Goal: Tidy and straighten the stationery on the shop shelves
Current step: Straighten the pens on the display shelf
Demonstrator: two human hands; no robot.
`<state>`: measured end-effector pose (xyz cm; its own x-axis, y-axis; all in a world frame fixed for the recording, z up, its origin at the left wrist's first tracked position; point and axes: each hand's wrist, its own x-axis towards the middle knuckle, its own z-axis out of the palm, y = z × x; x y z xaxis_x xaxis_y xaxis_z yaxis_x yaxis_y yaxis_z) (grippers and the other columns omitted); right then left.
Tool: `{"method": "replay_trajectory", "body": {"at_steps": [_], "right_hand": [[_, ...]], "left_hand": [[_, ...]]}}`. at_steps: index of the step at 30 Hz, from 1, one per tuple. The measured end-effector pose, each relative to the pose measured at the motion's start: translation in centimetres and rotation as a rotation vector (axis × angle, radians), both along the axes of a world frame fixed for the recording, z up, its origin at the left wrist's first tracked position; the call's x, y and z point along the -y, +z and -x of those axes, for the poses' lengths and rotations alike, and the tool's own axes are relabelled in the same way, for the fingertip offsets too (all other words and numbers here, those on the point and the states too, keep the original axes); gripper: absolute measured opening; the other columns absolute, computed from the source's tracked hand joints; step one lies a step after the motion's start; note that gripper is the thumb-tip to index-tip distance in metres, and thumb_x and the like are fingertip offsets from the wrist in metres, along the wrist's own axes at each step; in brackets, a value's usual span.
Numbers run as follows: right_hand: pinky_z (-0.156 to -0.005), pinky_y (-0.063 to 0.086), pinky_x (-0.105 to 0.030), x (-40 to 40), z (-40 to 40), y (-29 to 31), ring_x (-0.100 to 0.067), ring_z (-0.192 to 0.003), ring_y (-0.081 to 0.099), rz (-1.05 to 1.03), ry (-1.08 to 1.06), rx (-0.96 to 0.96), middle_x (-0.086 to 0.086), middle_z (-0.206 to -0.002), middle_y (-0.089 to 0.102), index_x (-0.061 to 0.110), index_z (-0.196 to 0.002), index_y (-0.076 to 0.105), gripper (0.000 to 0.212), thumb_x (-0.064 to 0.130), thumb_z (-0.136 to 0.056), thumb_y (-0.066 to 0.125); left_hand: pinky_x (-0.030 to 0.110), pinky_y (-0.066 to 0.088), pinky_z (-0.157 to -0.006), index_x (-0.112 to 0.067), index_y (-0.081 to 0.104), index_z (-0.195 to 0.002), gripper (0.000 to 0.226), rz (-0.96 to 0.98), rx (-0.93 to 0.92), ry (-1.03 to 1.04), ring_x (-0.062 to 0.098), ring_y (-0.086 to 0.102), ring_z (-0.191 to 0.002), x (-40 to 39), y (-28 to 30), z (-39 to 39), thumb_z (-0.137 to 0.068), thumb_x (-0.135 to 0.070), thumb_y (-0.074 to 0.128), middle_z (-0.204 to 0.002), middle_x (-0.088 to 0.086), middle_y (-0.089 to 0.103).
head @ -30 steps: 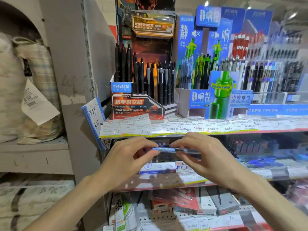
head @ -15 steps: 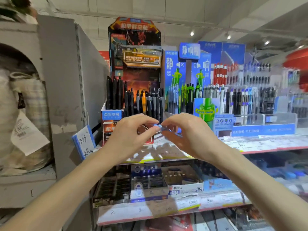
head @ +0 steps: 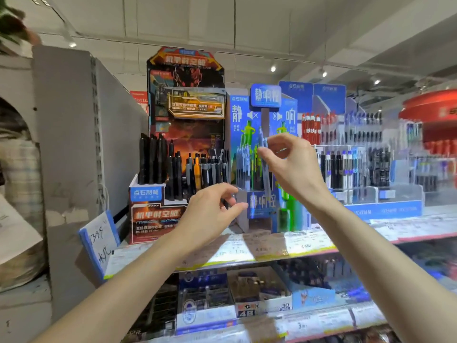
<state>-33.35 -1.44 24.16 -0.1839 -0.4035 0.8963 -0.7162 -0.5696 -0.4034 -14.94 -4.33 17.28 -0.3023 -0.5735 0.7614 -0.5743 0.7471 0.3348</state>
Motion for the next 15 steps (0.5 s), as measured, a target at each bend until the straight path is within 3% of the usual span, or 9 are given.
{"method": "replay_trajectory", "body": {"at_steps": [5, 15], "right_hand": [[-0.077, 0.06, -0.045, 1.4, -0.6, 1.2, -0.016, -0.081, 0.071, 0.012, 0.001, 0.099, 0.007, -0.086, 0.073, 0.022, -0.101, 0.07, 0.021, 0.037, -0.086, 0.071], [-0.079, 0.059, -0.042, 2.4, -1.4, 0.7, -0.016, -0.075, 0.073, -0.017, -0.021, 0.102, 0.008, -0.086, 0.074, 0.019, -0.1, 0.071, 0.023, 0.038, -0.087, 0.071]], "left_hand": [[0.033, 0.056, -0.081, -0.03, 0.063, -0.122, 0.037, -0.025, 0.005, 0.043, 0.0, 0.061, -0.072, 0.7, 0.2, 1.0, -0.089, -0.047, 0.064, -0.092, -0.019, 0.066], [0.027, 0.055, -0.082, -0.025, 0.064, -0.124, 0.031, -0.052, 0.028, 0.044, -0.001, 0.061, -0.083, 1.1, 0.2, 1.4, -0.095, -0.034, 0.061, -0.104, -0.017, 0.065]]}}
